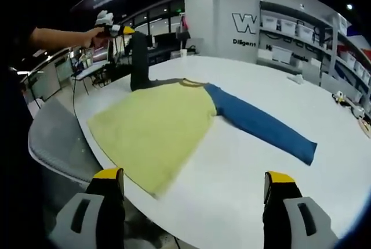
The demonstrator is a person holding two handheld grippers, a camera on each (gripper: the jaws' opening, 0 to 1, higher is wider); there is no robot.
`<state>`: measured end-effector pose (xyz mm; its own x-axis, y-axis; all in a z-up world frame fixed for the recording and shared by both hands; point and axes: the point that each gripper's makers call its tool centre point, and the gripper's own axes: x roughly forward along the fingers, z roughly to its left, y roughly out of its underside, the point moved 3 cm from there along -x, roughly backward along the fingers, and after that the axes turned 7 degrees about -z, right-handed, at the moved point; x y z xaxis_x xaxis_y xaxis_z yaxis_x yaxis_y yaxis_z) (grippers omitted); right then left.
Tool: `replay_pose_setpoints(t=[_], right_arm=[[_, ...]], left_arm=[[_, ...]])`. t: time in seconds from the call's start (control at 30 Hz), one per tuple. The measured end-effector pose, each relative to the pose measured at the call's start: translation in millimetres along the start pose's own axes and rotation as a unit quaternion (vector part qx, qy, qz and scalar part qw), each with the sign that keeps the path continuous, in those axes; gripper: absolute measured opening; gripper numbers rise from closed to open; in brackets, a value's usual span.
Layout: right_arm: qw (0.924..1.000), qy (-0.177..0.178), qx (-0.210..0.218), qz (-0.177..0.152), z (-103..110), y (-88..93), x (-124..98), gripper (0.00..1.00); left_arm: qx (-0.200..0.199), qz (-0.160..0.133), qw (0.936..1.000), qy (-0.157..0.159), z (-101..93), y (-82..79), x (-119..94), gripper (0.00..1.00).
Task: Fold the garment on the visible template until the final outline fits inside the template.
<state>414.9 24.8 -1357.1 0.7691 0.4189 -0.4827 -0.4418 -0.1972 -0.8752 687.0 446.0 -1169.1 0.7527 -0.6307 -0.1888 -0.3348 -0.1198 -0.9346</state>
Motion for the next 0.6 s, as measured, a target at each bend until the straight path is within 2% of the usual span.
replay_pose_setpoints(t=[0.23, 0.6], right_arm=[[1.0, 0.001, 0.005, -0.001, 1, 2.8, -1, 0.99], [0.9998, 0.013, 0.009, -0.007, 0, 3.7, -9, 0.99]], left_arm=[[0.01, 0.0, 0.9996, 0.028, -21.0, -11.8, 18, 0.0], [0.023, 0.015, 0.998, 0.056, -46.7, -6.3, 50, 0.0]])
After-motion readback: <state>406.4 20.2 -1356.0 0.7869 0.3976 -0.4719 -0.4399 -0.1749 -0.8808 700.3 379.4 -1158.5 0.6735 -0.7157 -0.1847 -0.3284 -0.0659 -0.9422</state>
